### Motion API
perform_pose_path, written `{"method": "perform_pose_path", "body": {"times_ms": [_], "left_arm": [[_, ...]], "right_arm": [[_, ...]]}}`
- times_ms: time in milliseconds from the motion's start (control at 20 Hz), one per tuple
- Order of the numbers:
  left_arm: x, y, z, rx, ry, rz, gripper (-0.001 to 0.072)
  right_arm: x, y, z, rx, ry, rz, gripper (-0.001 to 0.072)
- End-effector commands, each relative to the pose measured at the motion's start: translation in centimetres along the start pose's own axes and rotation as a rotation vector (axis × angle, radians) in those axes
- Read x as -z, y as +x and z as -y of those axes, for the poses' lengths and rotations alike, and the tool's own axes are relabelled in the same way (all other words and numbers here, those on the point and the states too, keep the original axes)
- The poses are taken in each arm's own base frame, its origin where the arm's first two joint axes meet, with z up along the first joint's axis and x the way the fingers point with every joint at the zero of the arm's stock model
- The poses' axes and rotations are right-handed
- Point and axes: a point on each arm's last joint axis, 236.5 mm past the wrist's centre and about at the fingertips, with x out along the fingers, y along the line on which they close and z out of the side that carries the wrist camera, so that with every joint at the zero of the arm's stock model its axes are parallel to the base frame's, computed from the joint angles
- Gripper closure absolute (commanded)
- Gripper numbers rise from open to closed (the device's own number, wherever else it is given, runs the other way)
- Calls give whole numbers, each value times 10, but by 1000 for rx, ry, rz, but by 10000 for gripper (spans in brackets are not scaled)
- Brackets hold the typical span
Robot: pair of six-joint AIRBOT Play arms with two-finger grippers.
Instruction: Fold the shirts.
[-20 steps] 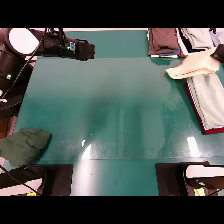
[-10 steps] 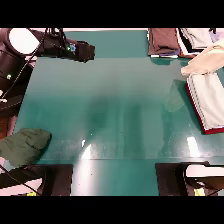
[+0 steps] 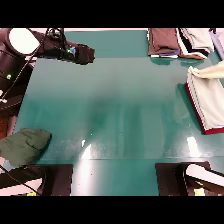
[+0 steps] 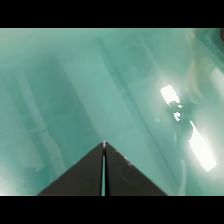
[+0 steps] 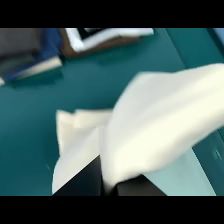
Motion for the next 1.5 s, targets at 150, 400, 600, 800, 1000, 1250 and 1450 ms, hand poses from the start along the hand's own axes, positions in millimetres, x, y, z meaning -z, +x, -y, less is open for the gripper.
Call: {"method": "perform_pose_path", "body": {"times_ms": [150, 400, 600, 800, 1000, 1250, 1450], "left_arm": [[1, 0, 0, -1, 8, -4, 685], [1, 0, 0, -1, 8, -4, 685], [-6, 0, 0, 1, 6, 24, 685], [-9, 0, 0, 1, 6, 38, 685], [-14, 0, 0, 1, 6, 58, 685], [-14, 0, 0, 1, 6, 58, 684], [-14, 0, 0, 1, 6, 58, 685]], "right_arm": [[159, -16, 80, 195, 132, -288, 402], [194, -33, 109, 226, 296, -337, 116], [102, -39, 9, -96, 279, -140, 118], [96, -42, -125, -367, 47, -171, 118], [135, -53, -226, -530, -199, -230, 340], [176, -74, -295, -628, -439, -234, 695], [186, -83, -308, -664, -469, -247, 695]]}}
